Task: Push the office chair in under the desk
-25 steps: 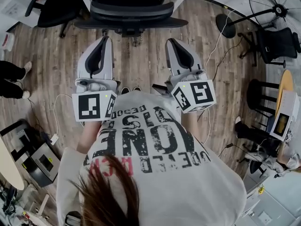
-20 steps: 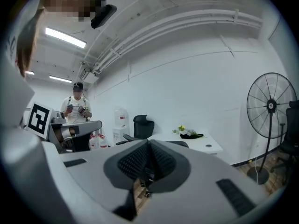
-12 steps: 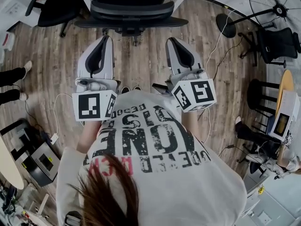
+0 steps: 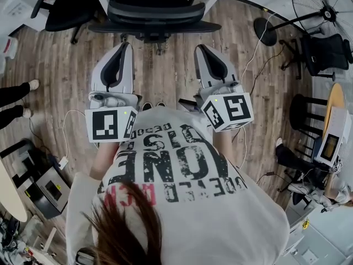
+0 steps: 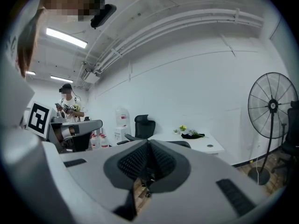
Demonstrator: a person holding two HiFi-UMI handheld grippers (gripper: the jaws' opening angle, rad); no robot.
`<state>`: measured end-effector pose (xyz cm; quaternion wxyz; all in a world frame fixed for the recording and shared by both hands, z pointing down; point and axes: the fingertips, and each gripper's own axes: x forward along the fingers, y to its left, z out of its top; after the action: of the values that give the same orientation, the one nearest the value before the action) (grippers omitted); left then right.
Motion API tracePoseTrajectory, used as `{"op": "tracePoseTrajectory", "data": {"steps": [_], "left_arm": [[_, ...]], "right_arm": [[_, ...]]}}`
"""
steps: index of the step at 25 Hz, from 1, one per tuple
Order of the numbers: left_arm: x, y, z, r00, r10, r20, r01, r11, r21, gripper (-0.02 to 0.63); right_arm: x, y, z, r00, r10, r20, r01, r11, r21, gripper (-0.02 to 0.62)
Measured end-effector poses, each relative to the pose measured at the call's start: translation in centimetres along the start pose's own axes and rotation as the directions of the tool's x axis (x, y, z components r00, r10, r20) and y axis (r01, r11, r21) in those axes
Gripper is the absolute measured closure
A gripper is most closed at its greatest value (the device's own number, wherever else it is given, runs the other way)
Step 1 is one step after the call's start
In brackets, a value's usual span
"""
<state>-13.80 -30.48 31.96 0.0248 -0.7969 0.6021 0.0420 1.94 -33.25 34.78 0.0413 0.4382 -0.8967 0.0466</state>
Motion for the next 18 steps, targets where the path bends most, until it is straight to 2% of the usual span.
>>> {"op": "tracePoseTrajectory", "data": {"steps": [18], "left_arm": [[0.27, 0.09, -0.25, 1.000, -0.004, -0.005, 0.004, 1.000, -0.005, 0.594]], "right_arm": [[0.05, 0.14, 0.09, 1.000, 0.007, 0.002, -0.007, 1.000, -0.026, 0.571]]}}
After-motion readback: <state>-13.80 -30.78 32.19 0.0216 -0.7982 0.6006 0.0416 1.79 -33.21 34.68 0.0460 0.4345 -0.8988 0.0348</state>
